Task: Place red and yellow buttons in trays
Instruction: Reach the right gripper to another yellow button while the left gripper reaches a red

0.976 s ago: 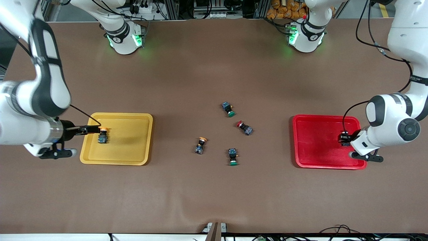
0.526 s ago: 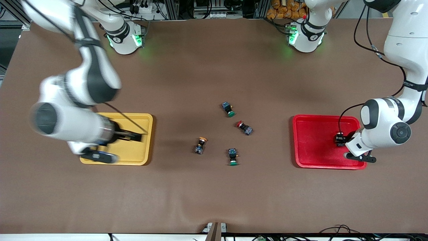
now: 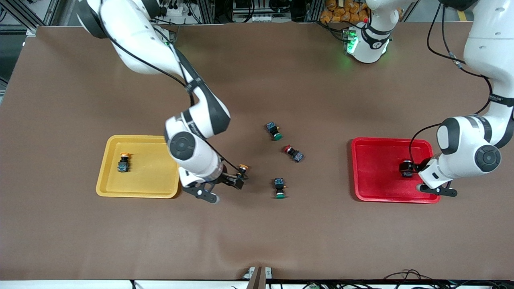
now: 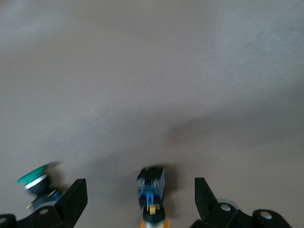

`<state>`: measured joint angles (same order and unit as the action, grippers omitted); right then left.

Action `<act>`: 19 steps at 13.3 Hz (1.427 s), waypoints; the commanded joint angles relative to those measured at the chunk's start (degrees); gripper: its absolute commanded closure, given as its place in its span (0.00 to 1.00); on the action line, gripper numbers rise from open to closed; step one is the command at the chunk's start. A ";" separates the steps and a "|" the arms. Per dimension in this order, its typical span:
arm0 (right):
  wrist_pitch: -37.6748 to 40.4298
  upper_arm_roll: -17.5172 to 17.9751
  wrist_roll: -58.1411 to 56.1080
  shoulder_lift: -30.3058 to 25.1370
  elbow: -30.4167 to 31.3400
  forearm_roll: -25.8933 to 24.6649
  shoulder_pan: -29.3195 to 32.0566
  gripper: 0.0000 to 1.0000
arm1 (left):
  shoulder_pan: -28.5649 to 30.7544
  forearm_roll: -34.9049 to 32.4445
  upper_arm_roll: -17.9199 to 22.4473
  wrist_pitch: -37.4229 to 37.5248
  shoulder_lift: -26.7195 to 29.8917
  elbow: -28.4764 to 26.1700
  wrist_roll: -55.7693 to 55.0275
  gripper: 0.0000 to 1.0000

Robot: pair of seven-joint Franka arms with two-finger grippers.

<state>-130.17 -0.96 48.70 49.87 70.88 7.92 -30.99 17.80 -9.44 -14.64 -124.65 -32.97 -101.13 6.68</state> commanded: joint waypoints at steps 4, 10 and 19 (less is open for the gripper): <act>-2.19 -0.71 4.38 6.19 -3.21 -5.36 -3.55 0.00 | -0.14 -0.41 -13.20 12.31 5.98 0.23 -26.22 0.00; -1.75 -0.62 4.38 6.38 -2.59 -6.51 -4.17 0.71 | -7.06 -0.14 -17.88 12.41 1.86 3.57 -59.88 0.00; 18.51 -0.01 3.77 -2.40 -6.18 -5.72 1.01 1.00 | -19.29 -0.67 -17.35 6.00 -8.95 8.85 -86.29 0.00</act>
<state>-118.26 -2.14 52.05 51.95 65.59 2.20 -32.92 -0.29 -9.40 -32.26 -117.79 -39.94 -93.93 -76.22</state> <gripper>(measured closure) 0.665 0.000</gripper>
